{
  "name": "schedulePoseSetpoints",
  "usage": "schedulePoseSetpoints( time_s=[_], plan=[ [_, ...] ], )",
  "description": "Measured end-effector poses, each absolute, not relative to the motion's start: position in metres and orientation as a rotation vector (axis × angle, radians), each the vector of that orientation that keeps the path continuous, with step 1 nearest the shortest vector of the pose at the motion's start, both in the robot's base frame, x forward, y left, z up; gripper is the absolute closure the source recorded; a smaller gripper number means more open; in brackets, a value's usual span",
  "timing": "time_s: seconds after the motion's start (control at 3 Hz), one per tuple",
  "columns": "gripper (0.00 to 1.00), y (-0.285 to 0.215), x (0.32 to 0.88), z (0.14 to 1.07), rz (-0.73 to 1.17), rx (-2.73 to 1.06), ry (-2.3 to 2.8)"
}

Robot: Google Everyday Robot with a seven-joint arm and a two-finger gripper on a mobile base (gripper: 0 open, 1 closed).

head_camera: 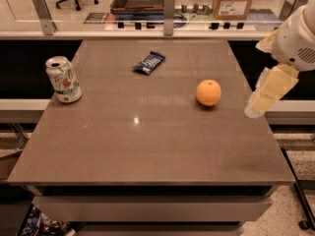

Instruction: Move orange near rxbar blueberry

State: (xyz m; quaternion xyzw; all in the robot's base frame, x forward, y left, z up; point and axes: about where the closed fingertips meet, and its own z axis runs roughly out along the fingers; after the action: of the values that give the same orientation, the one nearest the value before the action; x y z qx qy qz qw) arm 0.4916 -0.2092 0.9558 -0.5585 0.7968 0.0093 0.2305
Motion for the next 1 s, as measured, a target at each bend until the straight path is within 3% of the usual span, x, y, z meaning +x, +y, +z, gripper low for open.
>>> schedulePoseSetpoints(
  time_s=[1.0],
  plan=[
    [0.0, -0.211, 0.555, 0.896, 0.326, -1.213, 2.004]
  ],
)
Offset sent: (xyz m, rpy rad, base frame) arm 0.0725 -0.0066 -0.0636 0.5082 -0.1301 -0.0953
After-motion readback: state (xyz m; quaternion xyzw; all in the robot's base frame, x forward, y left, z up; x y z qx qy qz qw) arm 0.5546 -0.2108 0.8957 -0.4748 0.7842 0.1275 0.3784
